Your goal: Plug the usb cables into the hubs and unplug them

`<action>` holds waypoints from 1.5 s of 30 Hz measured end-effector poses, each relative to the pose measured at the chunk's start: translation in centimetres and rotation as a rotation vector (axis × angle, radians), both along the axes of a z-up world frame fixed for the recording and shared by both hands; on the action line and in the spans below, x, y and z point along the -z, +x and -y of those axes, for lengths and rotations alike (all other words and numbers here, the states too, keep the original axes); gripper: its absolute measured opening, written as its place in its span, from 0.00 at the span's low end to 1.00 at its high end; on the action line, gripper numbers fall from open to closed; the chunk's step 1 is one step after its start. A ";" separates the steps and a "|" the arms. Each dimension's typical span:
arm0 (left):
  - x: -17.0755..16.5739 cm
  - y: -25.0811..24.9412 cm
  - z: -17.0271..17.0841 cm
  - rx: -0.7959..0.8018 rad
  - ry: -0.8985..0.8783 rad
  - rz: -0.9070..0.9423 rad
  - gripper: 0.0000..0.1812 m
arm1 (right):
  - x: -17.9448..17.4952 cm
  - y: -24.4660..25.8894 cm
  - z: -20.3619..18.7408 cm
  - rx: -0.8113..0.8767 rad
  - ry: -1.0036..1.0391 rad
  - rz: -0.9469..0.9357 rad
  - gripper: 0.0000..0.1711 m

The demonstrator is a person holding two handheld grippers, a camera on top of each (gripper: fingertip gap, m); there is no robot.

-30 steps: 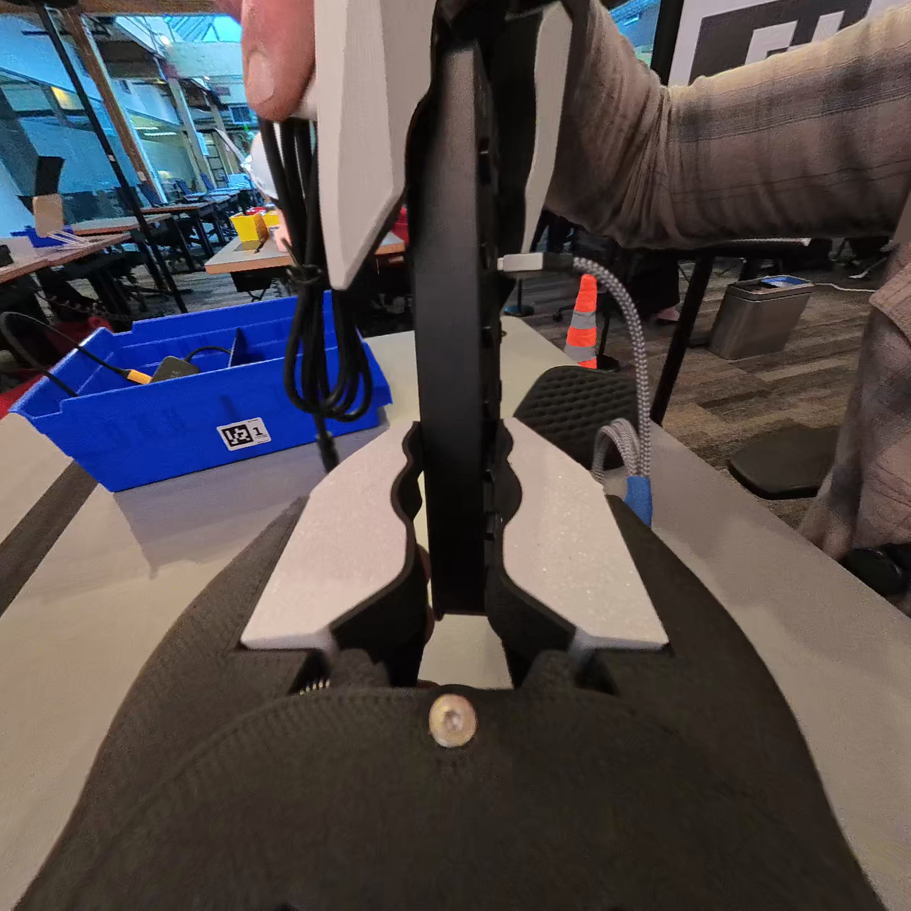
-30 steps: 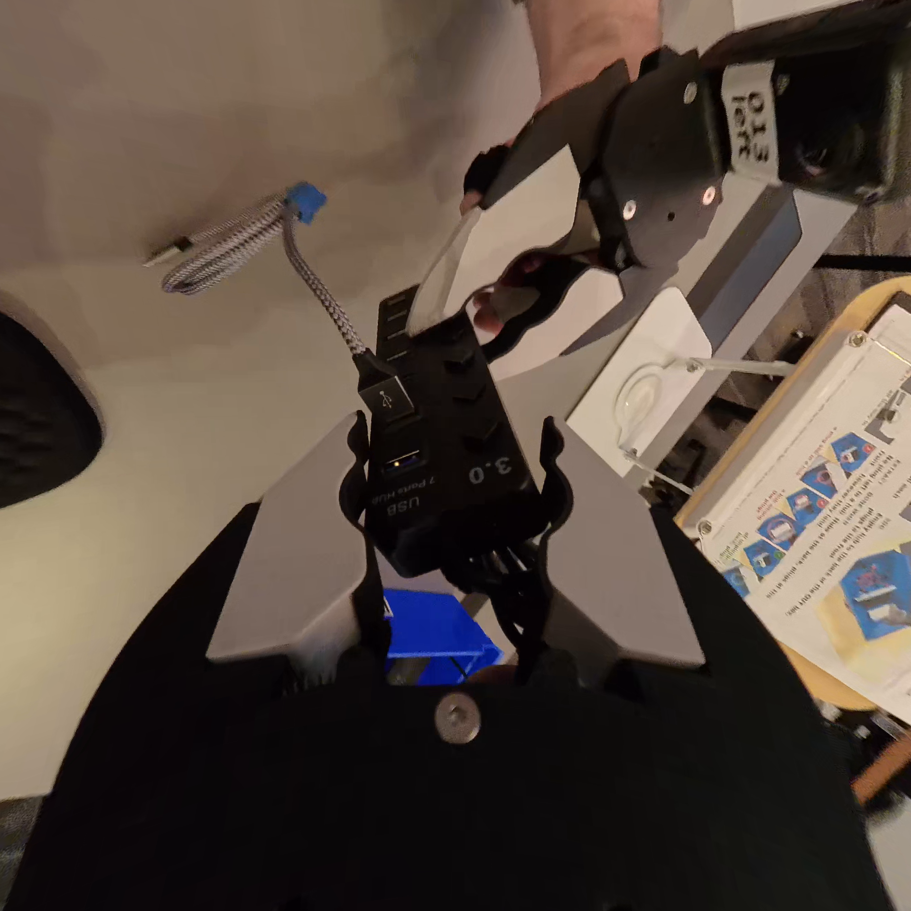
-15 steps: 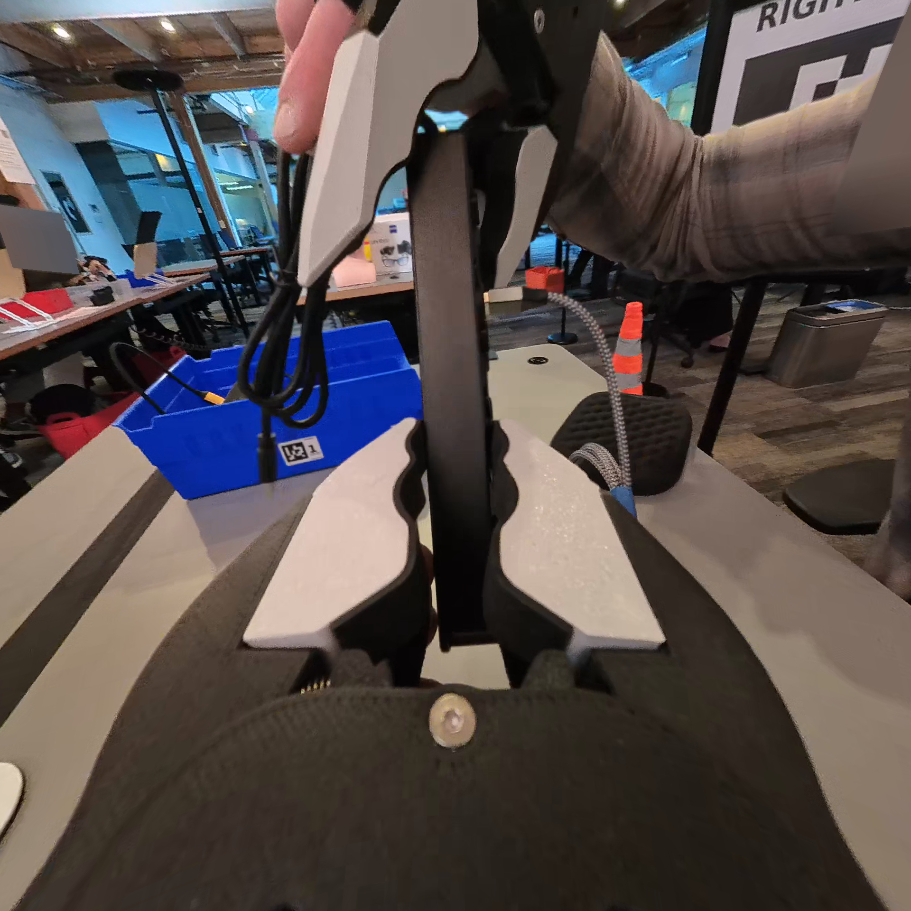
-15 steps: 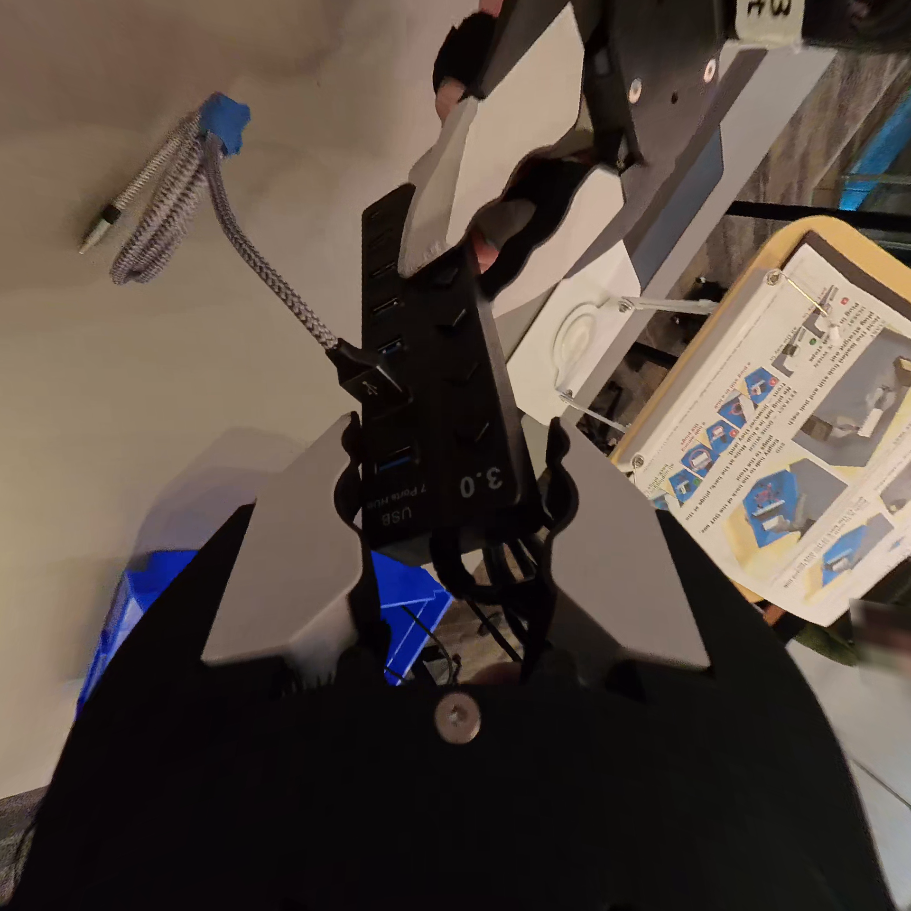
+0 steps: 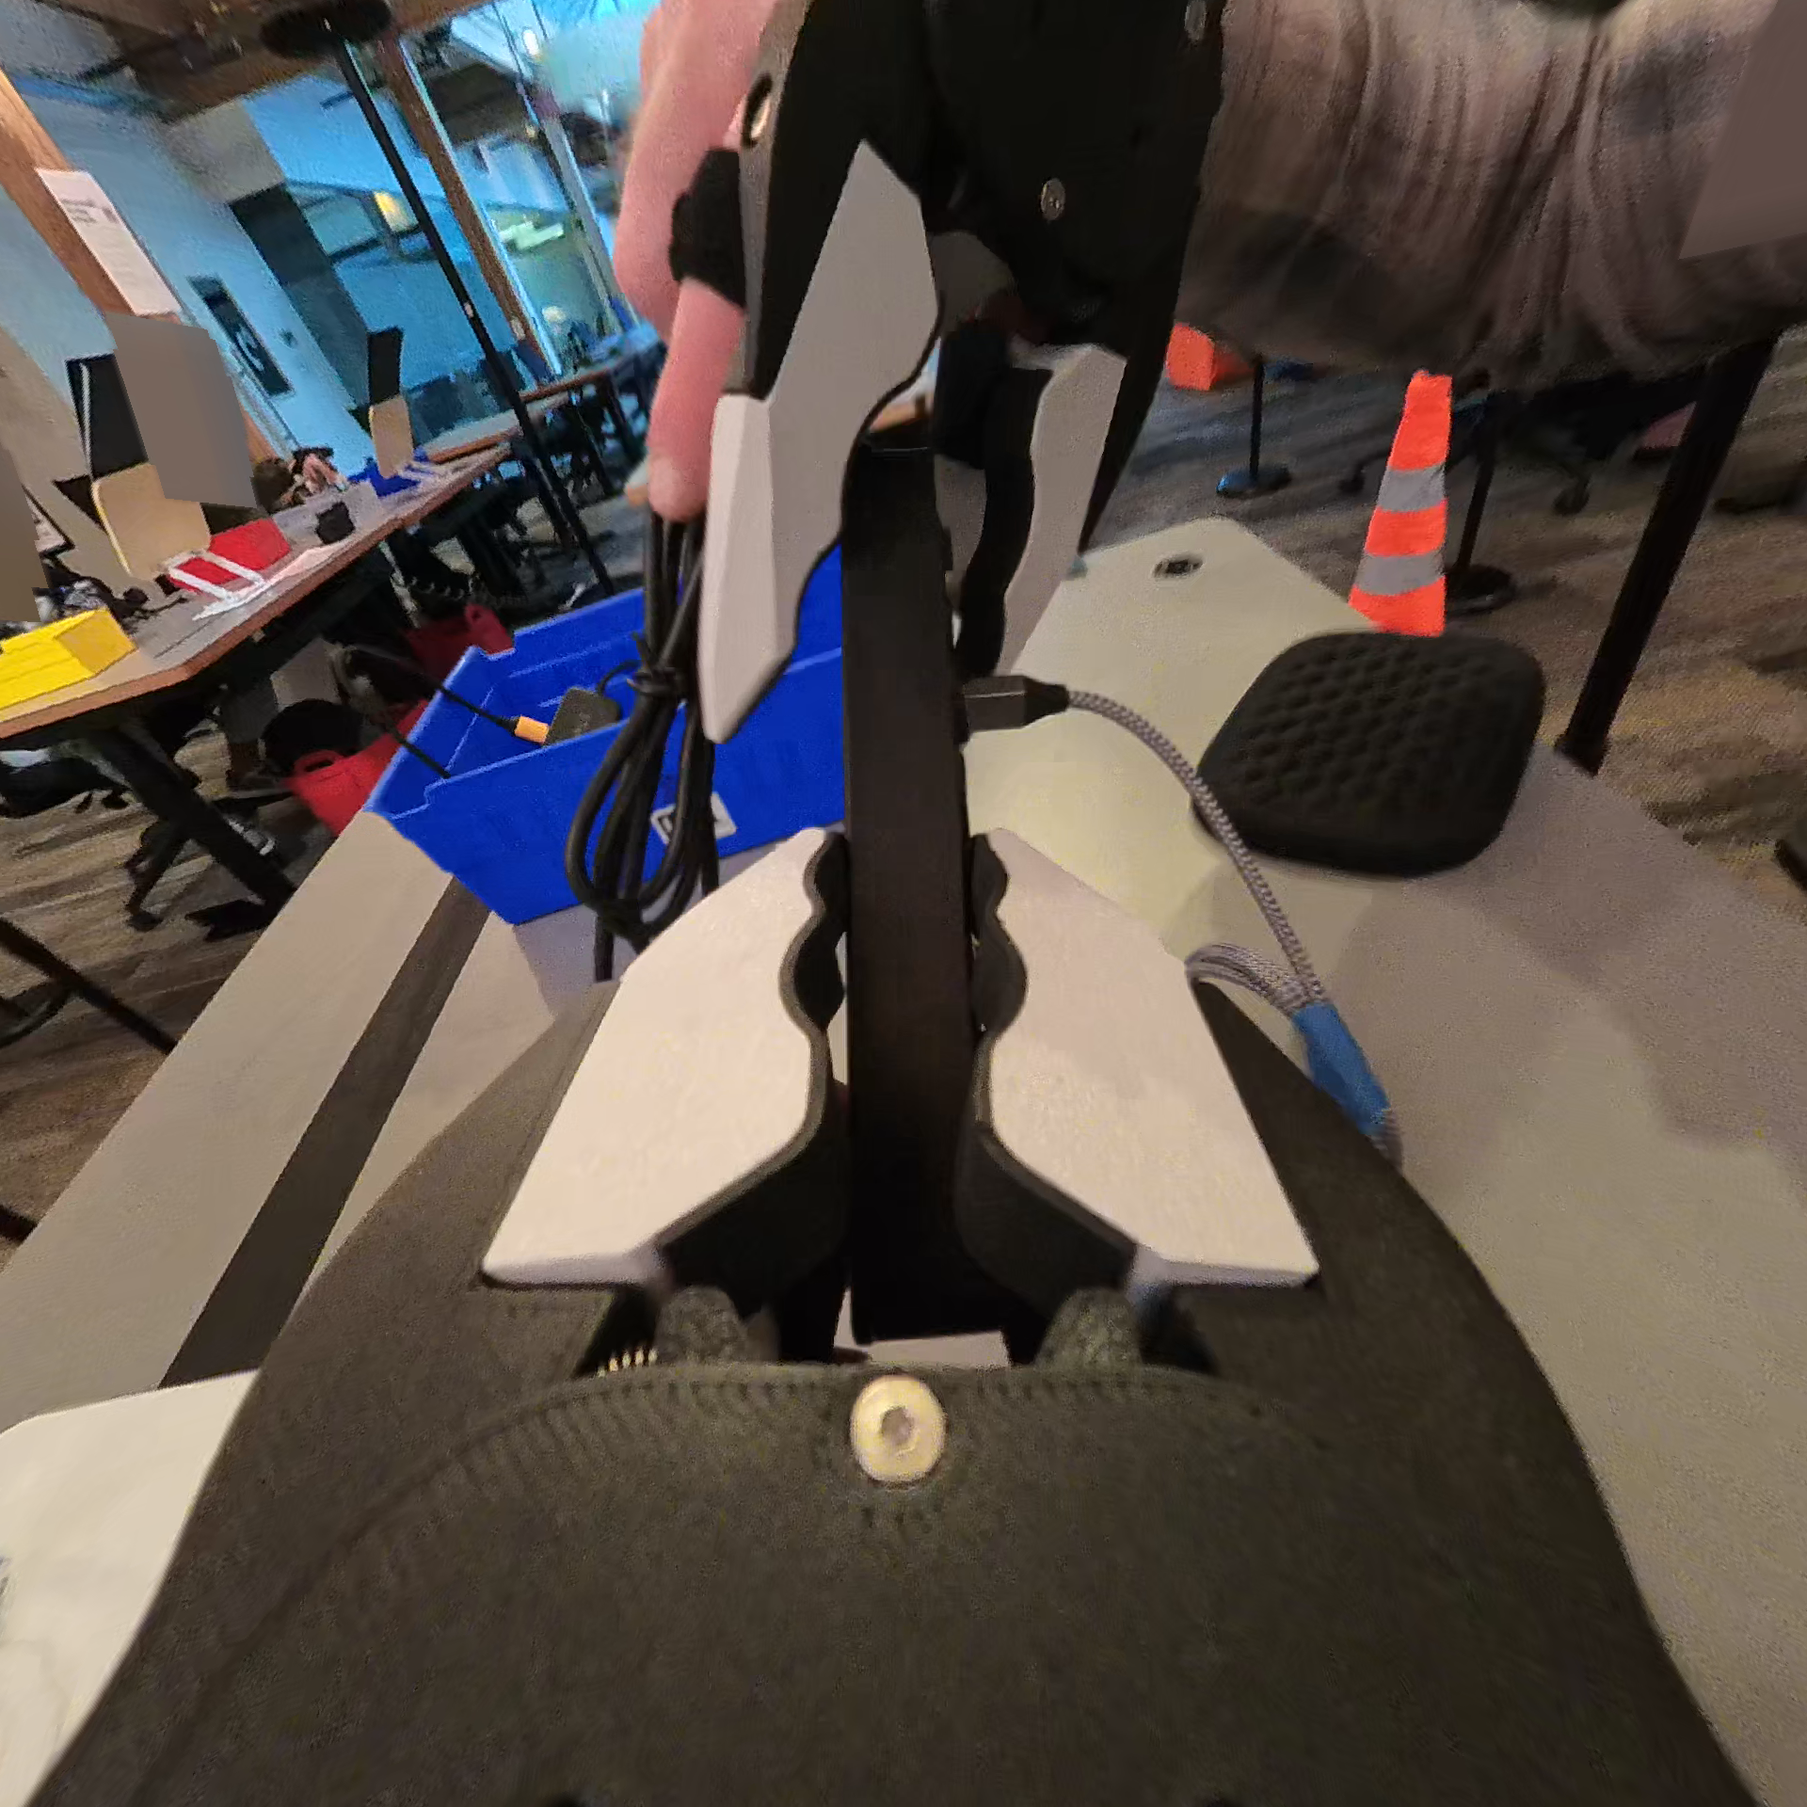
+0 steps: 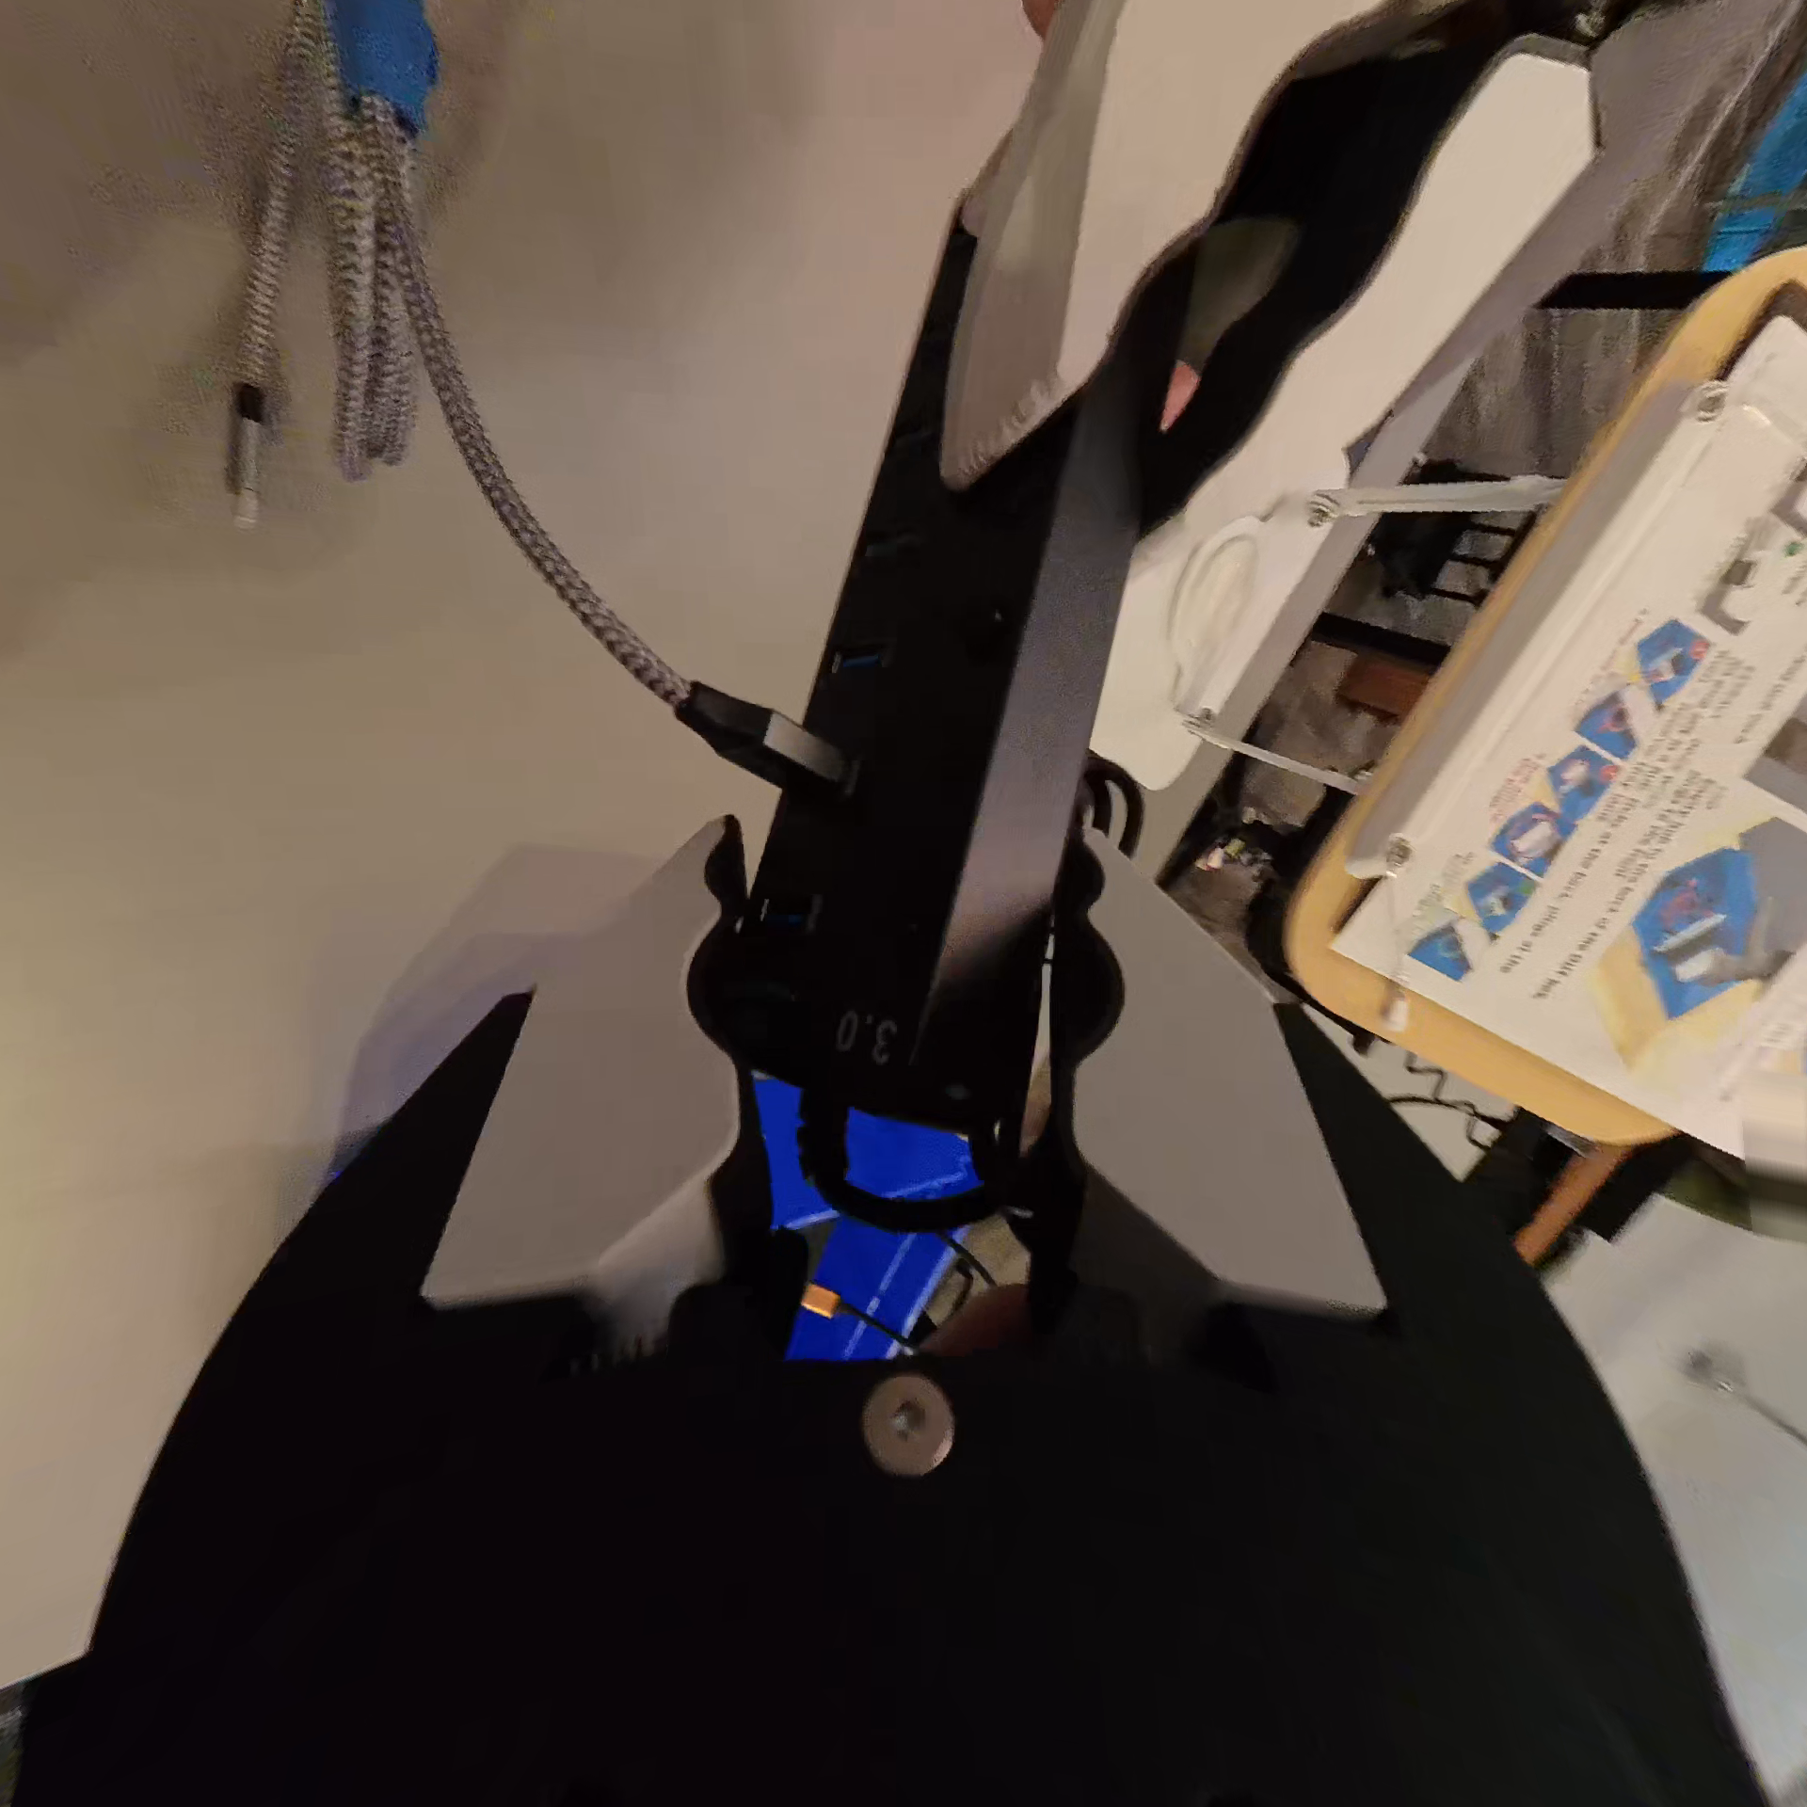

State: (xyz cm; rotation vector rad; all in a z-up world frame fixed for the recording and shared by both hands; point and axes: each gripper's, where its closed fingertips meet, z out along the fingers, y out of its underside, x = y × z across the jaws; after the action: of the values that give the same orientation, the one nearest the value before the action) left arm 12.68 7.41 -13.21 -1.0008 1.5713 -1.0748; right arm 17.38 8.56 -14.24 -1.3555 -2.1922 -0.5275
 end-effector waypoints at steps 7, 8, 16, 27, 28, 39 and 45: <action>3.0 1.1 0.0 -0.042 0.088 -0.134 0.13 | 3.8 0.5 1.0 0.106 -0.210 -0.145 0.19; 3.1 1.2 -0.1 -0.050 0.099 -0.141 0.13 | 4.0 0.6 0.8 0.120 -0.209 -0.157 0.18; 2.5 1.5 -0.1 -0.130 0.318 -0.158 0.14 | 3.7 1.0 0.0 0.183 -0.079 -0.246 0.14; -5.6 -1.1 -4.0 -0.460 0.472 0.091 0.19 | -2.4 6.3 -2.3 0.327 0.165 -0.294 0.14; -6.4 -1.5 -4.3 -0.473 0.446 0.126 0.18 | -3.5 7.1 -2.7 0.349 0.189 -0.313 0.14; -4.0 -1.5 -6.9 -0.527 0.352 0.092 0.16 | -16.3 20.4 -8.9 0.653 0.489 -0.414 0.14; -1.5 -0.7 -7.5 -0.525 0.355 0.032 0.16 | -17.2 26.3 -11.6 0.762 0.564 -0.376 0.14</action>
State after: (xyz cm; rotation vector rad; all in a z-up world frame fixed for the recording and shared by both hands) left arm 11.98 14.92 -11.66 -1.0578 1.3064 -0.4305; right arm 43.65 20.17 2.96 -1.7364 -1.0583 -0.9718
